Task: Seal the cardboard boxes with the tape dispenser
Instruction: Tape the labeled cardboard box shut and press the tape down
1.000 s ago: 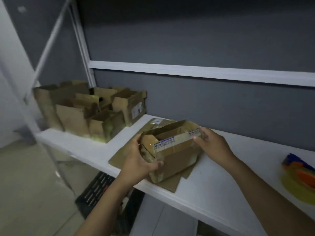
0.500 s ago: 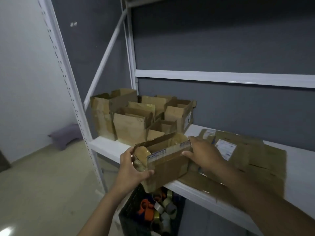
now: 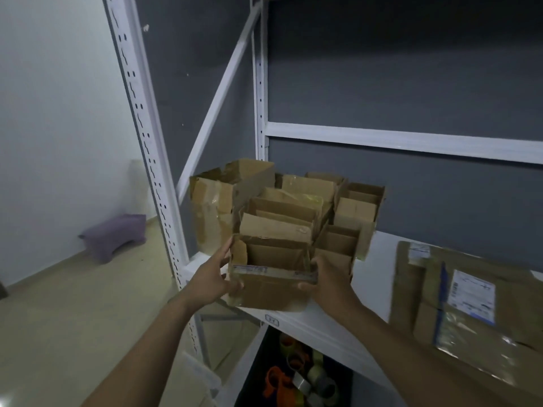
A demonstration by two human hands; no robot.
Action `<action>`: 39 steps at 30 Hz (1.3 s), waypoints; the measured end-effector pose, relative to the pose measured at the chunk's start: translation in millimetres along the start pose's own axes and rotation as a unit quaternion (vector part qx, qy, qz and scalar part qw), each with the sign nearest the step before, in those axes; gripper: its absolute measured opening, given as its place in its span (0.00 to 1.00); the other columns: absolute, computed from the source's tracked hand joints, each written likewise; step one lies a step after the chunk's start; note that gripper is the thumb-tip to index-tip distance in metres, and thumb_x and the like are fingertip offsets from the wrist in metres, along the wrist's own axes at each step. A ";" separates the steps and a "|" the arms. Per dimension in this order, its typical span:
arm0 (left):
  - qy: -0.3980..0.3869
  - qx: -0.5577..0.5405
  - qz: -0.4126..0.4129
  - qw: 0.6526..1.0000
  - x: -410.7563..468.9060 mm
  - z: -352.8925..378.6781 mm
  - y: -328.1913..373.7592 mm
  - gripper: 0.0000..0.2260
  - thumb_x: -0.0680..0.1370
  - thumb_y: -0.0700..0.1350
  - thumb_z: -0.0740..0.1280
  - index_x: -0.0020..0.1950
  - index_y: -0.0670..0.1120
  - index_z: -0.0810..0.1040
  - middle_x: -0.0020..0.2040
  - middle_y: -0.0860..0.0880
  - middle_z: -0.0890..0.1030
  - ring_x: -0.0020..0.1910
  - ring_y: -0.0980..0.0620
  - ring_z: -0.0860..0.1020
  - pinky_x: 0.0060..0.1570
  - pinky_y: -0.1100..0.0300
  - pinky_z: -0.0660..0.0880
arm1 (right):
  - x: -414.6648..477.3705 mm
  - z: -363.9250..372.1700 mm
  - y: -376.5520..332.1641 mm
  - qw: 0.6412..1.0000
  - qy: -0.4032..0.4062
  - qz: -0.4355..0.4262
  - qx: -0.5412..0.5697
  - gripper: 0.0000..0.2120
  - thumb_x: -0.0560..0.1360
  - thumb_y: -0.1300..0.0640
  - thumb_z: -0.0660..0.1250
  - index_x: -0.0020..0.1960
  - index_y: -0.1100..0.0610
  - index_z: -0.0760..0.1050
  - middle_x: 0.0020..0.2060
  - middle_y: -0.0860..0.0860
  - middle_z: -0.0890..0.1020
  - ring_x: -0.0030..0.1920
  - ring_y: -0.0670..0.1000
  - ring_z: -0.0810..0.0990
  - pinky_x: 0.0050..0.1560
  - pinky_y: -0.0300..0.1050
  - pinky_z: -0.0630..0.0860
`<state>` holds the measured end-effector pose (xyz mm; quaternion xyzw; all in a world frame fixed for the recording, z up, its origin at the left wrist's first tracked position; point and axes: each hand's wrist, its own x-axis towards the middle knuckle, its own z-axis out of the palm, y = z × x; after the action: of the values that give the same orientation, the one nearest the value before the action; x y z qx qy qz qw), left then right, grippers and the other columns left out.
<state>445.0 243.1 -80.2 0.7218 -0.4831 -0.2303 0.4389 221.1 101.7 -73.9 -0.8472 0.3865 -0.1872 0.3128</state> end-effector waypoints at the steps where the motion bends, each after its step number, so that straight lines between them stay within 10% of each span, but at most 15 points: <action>1: 0.001 0.015 -0.002 1.000 7.7 -2.9 -5.2 0.46 0.71 0.36 0.75 0.79 0.54 0.50 0.69 0.64 0.64 0.68 0.57 0.66 0.63 0.58 0.72 | 5.4 3.9 -2.1 1.000 0.006 -0.001 -0.009 0.25 0.73 0.49 0.71 0.65 0.55 0.66 0.60 0.53 0.77 0.56 0.51 0.77 0.55 0.47 0.75; 9: 0.151 0.042 -0.035 0.987 39.7 13.8 -37.0 0.32 0.70 0.35 0.75 0.70 0.48 0.67 0.49 0.51 0.79 0.52 0.46 0.79 0.54 0.49 0.77 | 24.7 31.1 -13.3 0.990 -0.004 -0.042 -0.138 0.40 0.78 0.44 0.63 0.78 0.52 0.41 0.75 0.55 0.60 0.67 0.54 0.70 0.64 0.51 0.71; 18: 0.197 0.093 -0.155 0.964 29.1 34.6 -23.1 0.27 0.76 0.48 0.72 0.69 0.38 0.68 0.61 0.39 0.78 0.60 0.40 0.76 0.52 0.55 0.71 | 31.7 30.3 -10.9 0.980 -0.047 -0.018 -0.193 0.43 0.78 0.39 0.58 0.77 0.51 0.32 0.75 0.53 0.60 0.65 0.55 0.72 0.60 0.55 0.74; 26: 0.243 0.297 -0.053 0.922 -0.3 47.8 30.6 0.35 0.75 0.51 0.72 0.75 0.42 0.58 0.70 0.40 0.66 0.67 0.40 0.67 0.60 0.47 0.71 | 3.8 -13.5 1.1 0.966 -0.048 -0.070 -0.245 0.18 0.79 0.47 0.60 0.64 0.56 0.72 0.62 0.54 0.74 0.59 0.54 0.74 0.56 0.45 0.74; 39: 0.066 0.371 0.027 0.926 -0.6 210.2 163.2 0.17 0.79 0.54 0.63 0.63 0.47 0.75 0.68 0.44 0.71 0.65 0.42 0.70 0.60 0.49 0.73 | -68.7 -168.1 136.2 0.952 -0.015 -0.011 -0.304 0.13 0.77 0.51 0.62 0.56 0.56 0.78 0.57 0.53 0.76 0.58 0.56 0.76 0.53 0.50 0.76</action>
<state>204.9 133.1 -47.5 0.8334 -0.5231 0.0248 0.1766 10.6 21.2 -47.5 -0.9090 0.4113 -0.0517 0.0437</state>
